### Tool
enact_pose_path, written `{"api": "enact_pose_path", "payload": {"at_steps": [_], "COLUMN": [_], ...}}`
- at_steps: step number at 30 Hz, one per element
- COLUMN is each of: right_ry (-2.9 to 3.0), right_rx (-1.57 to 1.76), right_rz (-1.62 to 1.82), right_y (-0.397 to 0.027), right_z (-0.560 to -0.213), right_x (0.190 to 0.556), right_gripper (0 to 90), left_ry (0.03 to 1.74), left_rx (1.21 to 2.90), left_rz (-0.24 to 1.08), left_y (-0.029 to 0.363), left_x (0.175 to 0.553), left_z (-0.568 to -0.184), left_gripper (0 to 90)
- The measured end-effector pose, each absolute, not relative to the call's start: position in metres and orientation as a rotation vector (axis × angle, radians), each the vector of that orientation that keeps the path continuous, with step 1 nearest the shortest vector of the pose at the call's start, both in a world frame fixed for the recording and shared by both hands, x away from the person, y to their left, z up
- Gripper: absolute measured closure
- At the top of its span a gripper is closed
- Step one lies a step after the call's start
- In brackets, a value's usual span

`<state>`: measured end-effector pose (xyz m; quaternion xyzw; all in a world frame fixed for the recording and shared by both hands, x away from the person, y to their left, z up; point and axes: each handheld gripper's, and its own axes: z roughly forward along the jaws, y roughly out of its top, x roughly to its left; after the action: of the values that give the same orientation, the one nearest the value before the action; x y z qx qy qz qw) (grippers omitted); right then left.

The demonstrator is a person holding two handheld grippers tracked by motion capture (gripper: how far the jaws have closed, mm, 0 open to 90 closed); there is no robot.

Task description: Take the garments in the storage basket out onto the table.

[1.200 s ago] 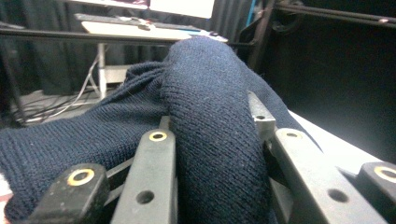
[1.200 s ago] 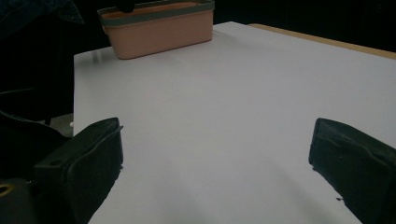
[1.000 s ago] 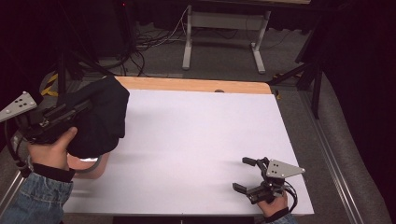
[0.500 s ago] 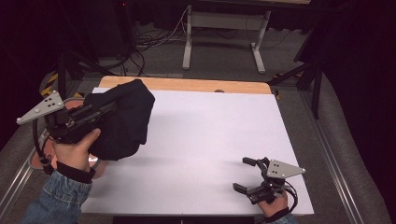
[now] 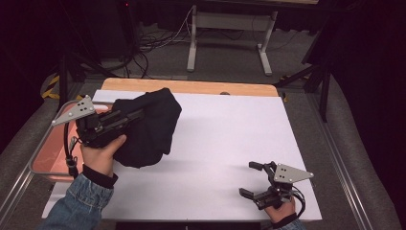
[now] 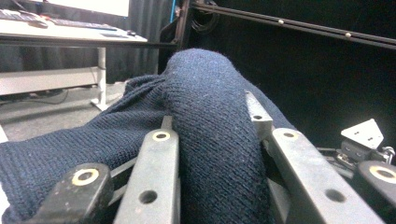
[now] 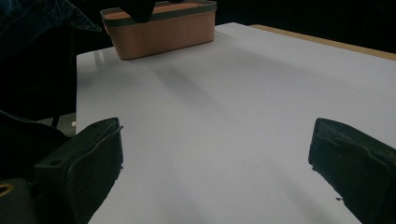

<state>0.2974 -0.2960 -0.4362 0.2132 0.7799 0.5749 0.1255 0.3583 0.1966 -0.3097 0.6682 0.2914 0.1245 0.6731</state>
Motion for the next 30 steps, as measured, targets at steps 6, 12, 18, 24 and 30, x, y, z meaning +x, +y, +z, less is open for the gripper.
{"api": "enact_pose_path", "payload": {"at_steps": [6,12,18,24,30], "right_ry": [2.272,2.272,2.272,2.271,2.272], "right_rx": [0.622,0.620,0.619,0.617,0.615], "right_rz": [1.677,1.678,1.679,1.684,1.685], "right_y": [-0.296,-0.296,-0.296,-0.296,-0.296], "right_z": [-0.436,-0.436,-0.436,-0.436,-0.436], "right_x": [0.297,0.297,0.297,0.297,0.297], "right_gripper": [3.5,3.5,3.5,3.6,3.6], "left_ry": [0.638,0.615,0.611,0.620,0.626], "left_rx": [1.500,1.511,1.519,1.541,1.542], "left_rz": [0.247,0.220,0.203,0.201,0.177], "left_y": [0.183,0.161,0.149,0.136,0.125], "left_x": [0.362,0.366,0.368,0.372,0.376], "left_z": [-0.315,-0.323,-0.328,-0.336,-0.344], "left_gripper": [73.7,73.6,73.7,73.7,73.7]}}
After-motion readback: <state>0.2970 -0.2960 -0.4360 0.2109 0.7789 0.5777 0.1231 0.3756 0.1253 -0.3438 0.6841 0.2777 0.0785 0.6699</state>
